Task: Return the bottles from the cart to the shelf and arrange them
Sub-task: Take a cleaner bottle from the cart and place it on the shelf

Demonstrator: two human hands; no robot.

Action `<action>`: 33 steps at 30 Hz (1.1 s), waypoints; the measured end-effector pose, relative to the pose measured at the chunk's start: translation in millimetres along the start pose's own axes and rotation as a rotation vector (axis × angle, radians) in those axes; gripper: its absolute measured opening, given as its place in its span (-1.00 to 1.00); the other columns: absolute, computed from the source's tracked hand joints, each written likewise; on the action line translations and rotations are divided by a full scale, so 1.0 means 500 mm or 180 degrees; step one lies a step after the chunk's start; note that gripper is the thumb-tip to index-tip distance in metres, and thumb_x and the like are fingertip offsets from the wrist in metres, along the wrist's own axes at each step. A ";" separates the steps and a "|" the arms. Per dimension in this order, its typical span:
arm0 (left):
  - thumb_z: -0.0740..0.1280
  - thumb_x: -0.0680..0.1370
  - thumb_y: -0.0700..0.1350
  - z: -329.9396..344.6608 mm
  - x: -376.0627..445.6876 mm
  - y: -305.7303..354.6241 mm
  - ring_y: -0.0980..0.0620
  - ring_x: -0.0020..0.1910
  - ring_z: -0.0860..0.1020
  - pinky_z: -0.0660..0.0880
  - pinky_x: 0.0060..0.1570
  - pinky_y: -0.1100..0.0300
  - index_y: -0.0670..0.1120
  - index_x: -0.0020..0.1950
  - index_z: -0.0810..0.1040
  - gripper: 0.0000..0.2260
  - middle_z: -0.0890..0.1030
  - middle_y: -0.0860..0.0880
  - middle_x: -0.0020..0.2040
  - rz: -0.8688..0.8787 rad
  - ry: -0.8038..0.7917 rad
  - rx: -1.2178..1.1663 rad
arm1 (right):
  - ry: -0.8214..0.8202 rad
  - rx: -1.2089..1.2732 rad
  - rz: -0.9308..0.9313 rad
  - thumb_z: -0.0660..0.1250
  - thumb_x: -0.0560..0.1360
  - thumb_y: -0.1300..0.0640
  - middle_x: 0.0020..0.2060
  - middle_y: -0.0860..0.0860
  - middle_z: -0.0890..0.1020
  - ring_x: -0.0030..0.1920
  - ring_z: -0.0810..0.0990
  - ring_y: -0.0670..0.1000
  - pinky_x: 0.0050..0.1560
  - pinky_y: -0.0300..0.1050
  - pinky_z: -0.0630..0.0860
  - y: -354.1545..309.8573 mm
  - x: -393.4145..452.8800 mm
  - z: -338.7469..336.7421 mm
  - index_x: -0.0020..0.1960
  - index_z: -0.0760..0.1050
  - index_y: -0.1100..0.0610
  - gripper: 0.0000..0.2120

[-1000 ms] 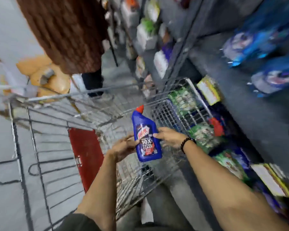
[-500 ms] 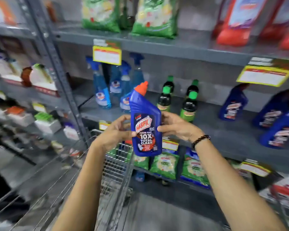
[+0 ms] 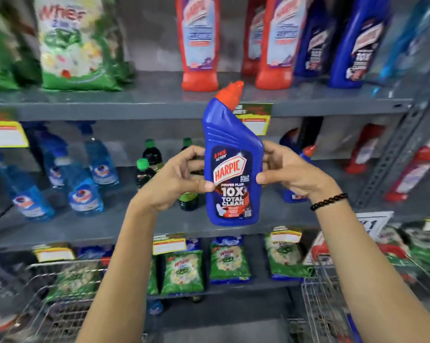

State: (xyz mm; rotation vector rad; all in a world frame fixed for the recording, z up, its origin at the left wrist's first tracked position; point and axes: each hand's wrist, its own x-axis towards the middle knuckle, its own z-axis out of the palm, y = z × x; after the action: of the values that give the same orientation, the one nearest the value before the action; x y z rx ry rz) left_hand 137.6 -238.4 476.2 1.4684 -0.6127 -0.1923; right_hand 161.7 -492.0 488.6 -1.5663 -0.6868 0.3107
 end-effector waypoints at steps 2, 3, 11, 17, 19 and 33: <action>0.40 0.31 -0.45 0.016 0.045 -0.036 0.02 -0.11 0.67 0.63 -0.15 0.17 -0.04 0.01 0.47 -0.59 0.70 -0.01 -0.05 -0.0109 -0.0074 0.0028 | 0.0055 -0.0025 0.0113 0.49 0.27 0.33 -0.04 -0.09 0.70 -0.09 0.66 -0.11 -0.18 -0.22 0.61 0.033 -0.011 -0.049 0.16 0.46 0.03 -0.48; 0.41 0.31 -0.45 0.025 0.069 -0.058 0.02 -0.11 0.67 0.62 -0.14 0.17 -0.03 0.00 0.48 -0.58 0.70 0.00 -0.05 -0.0169 -0.0081 0.0059 | 0.0096 -0.0053 0.0200 0.47 0.27 0.36 -0.04 -0.08 0.70 -0.09 0.66 -0.10 -0.16 -0.20 0.62 0.052 -0.015 -0.075 0.13 0.48 0.02 -0.50; 0.37 0.31 -0.54 0.079 0.249 -0.292 0.19 -0.16 0.65 0.60 -0.21 0.28 -0.01 0.02 0.45 -0.50 0.61 -0.05 -0.04 -0.0698 0.0357 0.0421 | 0.0427 -0.0518 0.0847 0.45 0.32 0.37 0.05 -0.01 0.63 0.04 0.63 -0.03 0.13 -0.03 0.56 0.234 -0.001 -0.240 0.06 0.47 -0.05 -0.55; 0.32 0.30 -0.59 0.088 0.319 -0.416 -0.09 0.11 0.59 0.52 0.15 -0.10 -0.23 0.24 0.38 -0.44 0.55 -0.23 0.20 -0.0938 0.0853 0.0572 | 0.0724 -0.0630 0.1011 0.31 0.40 0.48 0.26 0.24 0.49 0.23 0.49 0.12 0.27 0.08 0.44 0.355 0.055 -0.271 0.31 0.30 0.25 -0.48; 0.33 0.30 -0.58 0.086 0.335 -0.435 -0.21 0.18 0.54 0.47 0.20 -0.20 -0.29 0.26 0.36 -0.45 0.53 -0.30 0.23 -0.0947 0.0984 0.0755 | 0.0896 -0.0584 0.1082 0.27 0.42 0.50 0.31 0.23 0.45 0.30 0.45 0.16 0.32 0.07 0.40 0.379 0.071 -0.279 0.35 0.26 0.28 -0.46; 0.49 0.31 -0.36 0.119 0.303 -0.534 0.00 0.11 0.53 0.49 0.18 0.05 -0.21 0.28 0.38 -0.42 0.57 -0.15 0.21 -0.1370 0.1546 0.0816 | 0.1732 -0.0667 0.1505 0.39 0.42 0.28 0.40 0.06 0.36 0.42 0.31 0.04 0.36 -0.11 0.29 0.490 0.009 -0.255 0.43 0.23 0.14 -0.37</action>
State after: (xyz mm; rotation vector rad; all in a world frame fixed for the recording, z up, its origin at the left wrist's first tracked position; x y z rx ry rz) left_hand 299.2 -395.1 258.5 1.8044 0.0816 -0.0842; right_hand 297.3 -588.1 268.2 -1.8996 0.0833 0.1458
